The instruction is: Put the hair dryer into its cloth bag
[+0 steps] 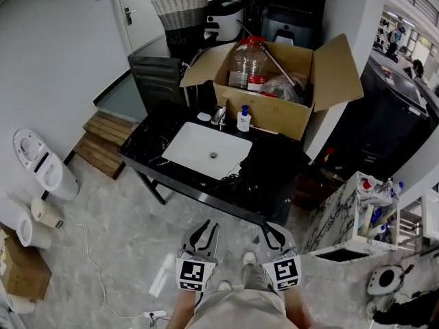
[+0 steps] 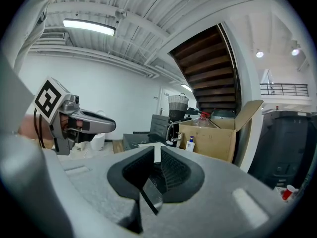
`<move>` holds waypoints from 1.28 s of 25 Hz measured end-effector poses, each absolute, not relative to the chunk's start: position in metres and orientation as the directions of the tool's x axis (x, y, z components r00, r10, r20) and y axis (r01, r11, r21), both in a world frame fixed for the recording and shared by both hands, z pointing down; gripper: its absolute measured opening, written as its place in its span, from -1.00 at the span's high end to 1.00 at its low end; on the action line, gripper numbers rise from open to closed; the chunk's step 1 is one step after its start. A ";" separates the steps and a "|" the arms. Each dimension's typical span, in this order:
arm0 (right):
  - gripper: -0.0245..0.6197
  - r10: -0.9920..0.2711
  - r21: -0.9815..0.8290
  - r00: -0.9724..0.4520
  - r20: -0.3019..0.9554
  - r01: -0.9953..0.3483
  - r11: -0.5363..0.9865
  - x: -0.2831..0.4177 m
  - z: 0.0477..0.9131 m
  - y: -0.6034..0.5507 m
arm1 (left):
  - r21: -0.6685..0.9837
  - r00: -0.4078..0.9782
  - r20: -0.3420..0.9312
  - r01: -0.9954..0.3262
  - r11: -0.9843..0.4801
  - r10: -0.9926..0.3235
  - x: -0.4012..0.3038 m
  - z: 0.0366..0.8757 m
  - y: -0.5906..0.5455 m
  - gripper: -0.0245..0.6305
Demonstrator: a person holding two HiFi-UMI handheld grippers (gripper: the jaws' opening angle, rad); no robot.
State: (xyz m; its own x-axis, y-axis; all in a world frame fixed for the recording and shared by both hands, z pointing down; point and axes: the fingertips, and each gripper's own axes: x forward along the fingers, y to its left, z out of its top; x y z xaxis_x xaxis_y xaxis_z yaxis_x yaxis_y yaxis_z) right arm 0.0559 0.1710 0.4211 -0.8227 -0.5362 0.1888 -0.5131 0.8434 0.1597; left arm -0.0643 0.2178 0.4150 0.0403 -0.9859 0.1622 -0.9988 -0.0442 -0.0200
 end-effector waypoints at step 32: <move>0.84 -0.362 0.052 -0.911 0.201 -0.359 0.932 0.054 0.428 -0.039 | -0.080 -0.148 0.224 -0.988 0.134 -0.963 -0.055 0.411 0.030 0.68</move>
